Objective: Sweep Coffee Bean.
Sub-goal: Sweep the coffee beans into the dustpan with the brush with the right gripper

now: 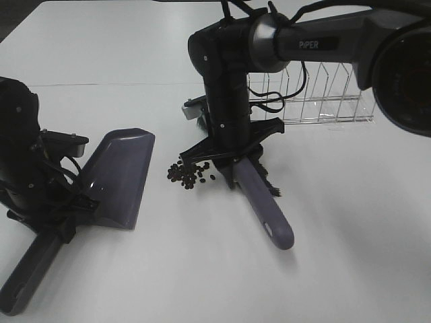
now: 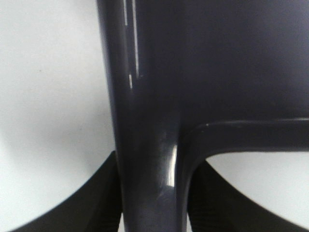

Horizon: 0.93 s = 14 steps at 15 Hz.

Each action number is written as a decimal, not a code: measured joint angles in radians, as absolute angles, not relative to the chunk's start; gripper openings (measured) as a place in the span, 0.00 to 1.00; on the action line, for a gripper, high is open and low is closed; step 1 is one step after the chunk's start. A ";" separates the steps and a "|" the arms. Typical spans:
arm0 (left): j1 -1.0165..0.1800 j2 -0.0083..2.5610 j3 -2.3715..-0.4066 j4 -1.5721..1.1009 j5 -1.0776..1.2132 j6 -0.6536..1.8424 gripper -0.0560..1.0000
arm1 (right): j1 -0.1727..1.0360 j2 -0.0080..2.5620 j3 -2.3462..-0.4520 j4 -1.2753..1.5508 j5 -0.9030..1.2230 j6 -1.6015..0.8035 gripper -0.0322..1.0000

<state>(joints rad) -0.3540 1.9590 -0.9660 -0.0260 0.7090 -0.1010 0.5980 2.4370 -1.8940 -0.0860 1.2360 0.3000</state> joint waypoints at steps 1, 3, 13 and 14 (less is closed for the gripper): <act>-0.354 1.959 -0.966 -0.026 0.709 -0.101 0.38 | 0.609 2.446 -1.903 -0.063 1.236 0.300 0.31; -0.354 1.959 -0.966 -0.026 0.709 -0.101 0.38 | 0.613 2.465 -1.924 0.000 1.235 0.300 0.31; -0.354 1.959 -0.966 -0.026 0.711 -0.101 0.38 | 0.613 2.528 -2.040 0.639 1.021 0.216 0.31; -0.354 1.959 -0.966 -0.026 0.711 -0.101 0.38 | 0.613 2.529 -2.042 0.667 1.018 0.193 0.31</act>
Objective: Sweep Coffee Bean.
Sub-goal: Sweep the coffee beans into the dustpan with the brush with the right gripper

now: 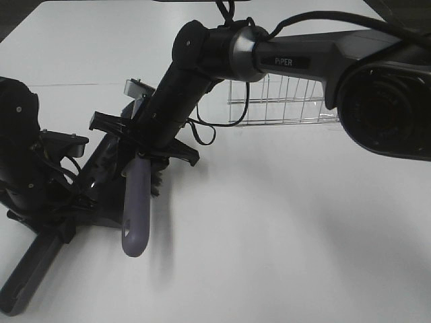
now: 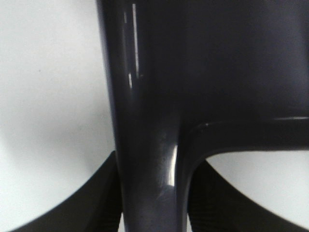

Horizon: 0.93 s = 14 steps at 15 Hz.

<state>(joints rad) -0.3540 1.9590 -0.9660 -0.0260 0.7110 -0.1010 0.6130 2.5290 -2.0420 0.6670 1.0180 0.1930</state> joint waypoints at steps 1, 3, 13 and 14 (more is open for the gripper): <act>-0.354 1.959 -0.966 -0.026 0.711 -0.101 0.38 | 0.613 2.533 -2.052 0.686 1.020 0.176 0.31; -0.354 1.959 -0.966 -0.027 0.712 -0.101 0.38 | 0.613 2.535 -2.077 0.688 1.039 0.158 0.31; -0.354 1.959 -0.969 -0.028 0.720 -0.098 0.38 | 0.605 2.515 -2.332 0.193 1.222 0.195 0.31; -0.354 1.959 -0.969 -0.028 0.720 -0.098 0.38 | 0.605 2.493 -2.305 0.132 1.220 0.195 0.31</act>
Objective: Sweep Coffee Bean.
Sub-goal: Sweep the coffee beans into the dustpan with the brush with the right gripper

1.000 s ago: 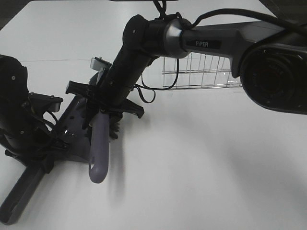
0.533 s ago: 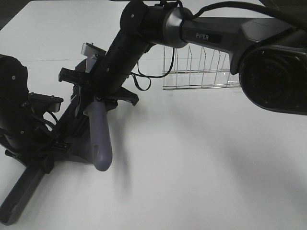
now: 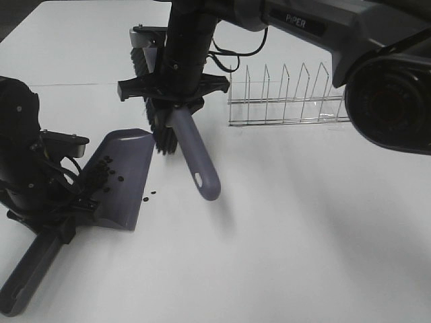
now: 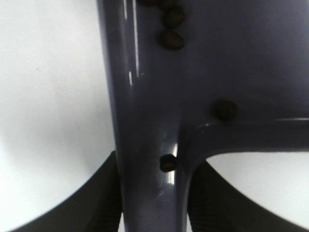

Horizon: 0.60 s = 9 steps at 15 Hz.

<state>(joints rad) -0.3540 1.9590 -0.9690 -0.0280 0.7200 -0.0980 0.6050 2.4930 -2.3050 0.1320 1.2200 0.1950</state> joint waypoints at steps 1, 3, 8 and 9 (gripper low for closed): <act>-0.354 1.959 -0.969 -0.028 0.720 -0.098 0.38 | 0.605 2.462 -2.251 0.065 1.219 0.195 0.31; -0.354 1.959 -0.969 -0.028 0.720 -0.098 0.38 | 0.605 2.374 -2.038 -0.108 1.222 0.204 0.31; -0.354 1.959 -0.969 -0.028 0.720 -0.098 0.38 | 0.605 2.304 -1.793 -0.174 1.231 0.222 0.31; -0.354 1.959 -0.969 -0.028 0.720 -0.098 0.38 | 0.605 2.306 -1.787 -0.174 1.231 0.229 0.31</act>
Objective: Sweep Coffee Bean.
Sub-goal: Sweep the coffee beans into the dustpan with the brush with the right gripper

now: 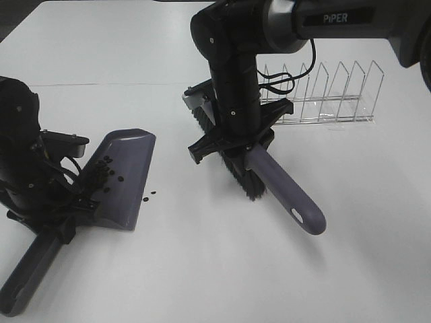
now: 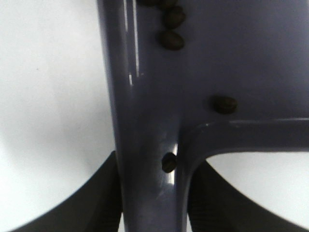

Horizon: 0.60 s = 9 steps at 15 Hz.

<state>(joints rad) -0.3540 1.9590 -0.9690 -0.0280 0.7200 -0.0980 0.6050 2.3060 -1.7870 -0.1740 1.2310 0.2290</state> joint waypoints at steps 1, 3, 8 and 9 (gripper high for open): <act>-0.354 1.959 -0.969 -0.028 0.720 -0.098 0.38 | 0.605 2.306 -1.787 -0.174 1.231 0.237 0.31; -0.354 1.959 -0.969 -0.028 0.719 -0.098 0.38 | 0.605 2.316 -1.787 -0.165 1.230 0.244 0.31; -0.354 1.959 -0.969 -0.028 0.718 -0.098 0.38 | 0.608 2.350 -1.792 0.031 1.203 0.244 0.31; -0.354 1.959 -0.969 -0.028 0.718 -0.098 0.38 | 0.608 2.368 -1.792 0.141 1.127 0.237 0.31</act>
